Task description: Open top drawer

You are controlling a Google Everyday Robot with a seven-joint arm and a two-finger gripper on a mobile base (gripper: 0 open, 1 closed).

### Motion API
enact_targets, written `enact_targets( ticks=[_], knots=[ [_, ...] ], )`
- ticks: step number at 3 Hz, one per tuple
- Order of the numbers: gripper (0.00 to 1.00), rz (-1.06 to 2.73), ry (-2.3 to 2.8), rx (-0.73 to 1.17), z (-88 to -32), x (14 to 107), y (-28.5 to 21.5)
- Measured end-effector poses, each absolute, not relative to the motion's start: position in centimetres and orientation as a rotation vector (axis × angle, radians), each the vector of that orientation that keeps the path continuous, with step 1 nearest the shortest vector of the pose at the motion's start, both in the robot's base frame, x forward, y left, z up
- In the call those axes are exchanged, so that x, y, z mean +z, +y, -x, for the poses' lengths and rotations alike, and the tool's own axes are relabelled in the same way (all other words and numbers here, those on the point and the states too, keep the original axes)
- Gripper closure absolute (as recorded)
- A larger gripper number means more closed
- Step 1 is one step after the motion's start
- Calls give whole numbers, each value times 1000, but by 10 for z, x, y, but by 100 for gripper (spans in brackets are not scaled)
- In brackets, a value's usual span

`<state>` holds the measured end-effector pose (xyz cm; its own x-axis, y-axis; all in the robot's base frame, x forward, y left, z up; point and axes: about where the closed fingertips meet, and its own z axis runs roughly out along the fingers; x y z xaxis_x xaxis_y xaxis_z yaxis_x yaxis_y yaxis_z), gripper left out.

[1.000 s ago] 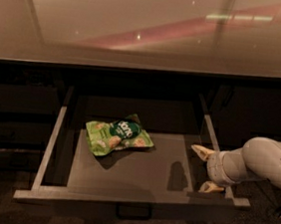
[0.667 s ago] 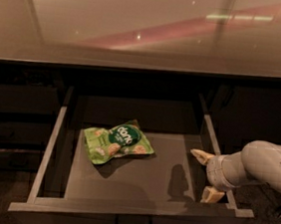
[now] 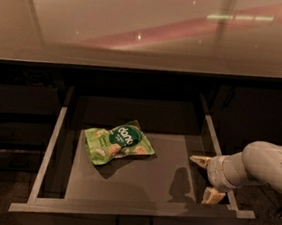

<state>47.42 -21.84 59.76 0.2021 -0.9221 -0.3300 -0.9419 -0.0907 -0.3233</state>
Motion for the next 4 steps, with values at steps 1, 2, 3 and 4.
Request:
enact_targets(
  ticks=[1,2,3,4],
  knots=[
    [43,2024,1730,57,-474,598,-218],
    [66,2024,1730,58,-474,598,-218],
    [89,2024,1730,58,-474,598,-218],
    [100,2024,1730,58,-474,598,-218]
  ],
)
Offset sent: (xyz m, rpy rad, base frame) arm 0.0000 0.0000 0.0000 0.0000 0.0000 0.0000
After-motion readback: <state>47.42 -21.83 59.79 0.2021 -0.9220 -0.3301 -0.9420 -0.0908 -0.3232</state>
